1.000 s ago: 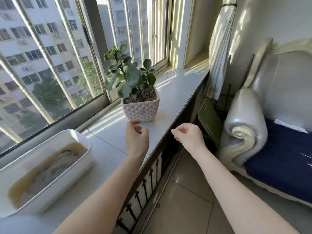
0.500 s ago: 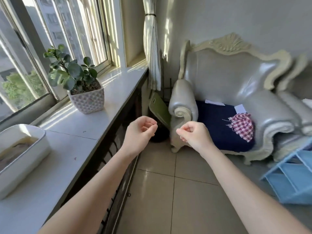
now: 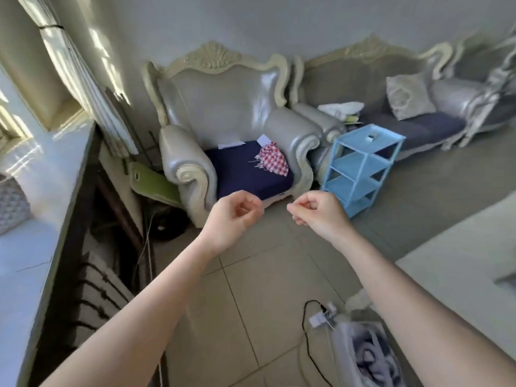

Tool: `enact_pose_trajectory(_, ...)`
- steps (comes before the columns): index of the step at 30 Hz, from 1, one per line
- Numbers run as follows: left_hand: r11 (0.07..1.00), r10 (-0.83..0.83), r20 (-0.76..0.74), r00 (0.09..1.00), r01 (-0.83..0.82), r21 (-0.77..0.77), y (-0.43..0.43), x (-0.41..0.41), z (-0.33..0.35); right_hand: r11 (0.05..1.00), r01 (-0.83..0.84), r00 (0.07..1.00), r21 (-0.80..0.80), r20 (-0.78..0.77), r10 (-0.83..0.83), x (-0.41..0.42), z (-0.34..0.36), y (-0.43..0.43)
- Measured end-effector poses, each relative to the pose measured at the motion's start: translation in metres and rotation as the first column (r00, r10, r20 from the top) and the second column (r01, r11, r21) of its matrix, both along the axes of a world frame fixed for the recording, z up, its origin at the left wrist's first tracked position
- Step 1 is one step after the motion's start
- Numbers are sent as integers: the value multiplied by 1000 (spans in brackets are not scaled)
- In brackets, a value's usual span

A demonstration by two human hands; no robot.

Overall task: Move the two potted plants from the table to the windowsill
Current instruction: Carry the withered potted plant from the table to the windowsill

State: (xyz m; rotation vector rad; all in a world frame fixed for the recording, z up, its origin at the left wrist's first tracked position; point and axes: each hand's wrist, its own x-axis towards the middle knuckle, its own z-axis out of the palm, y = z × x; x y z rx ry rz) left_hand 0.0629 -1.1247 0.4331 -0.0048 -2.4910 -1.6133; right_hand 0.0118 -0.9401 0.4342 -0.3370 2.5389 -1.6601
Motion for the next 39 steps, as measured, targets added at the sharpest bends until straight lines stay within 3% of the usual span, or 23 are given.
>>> enact_pose_trajectory(13, 868, -490, 57, 870, 493, -61, 237, 38, -3, 900, 435, 900, 10, -26, -435, 129, -9, 248)
enact_pose_trajectory(27, 673, -730, 63, 680, 732, -107, 479, 93, -7, 739, 673, 739, -11, 2, -673, 239, -16, 457)
enact_pose_trajectory(39, 547, -828, 116, 549, 836, -48, 634, 53, -37, 572, 820, 571, 5, 39, -820, 238, -46, 590)
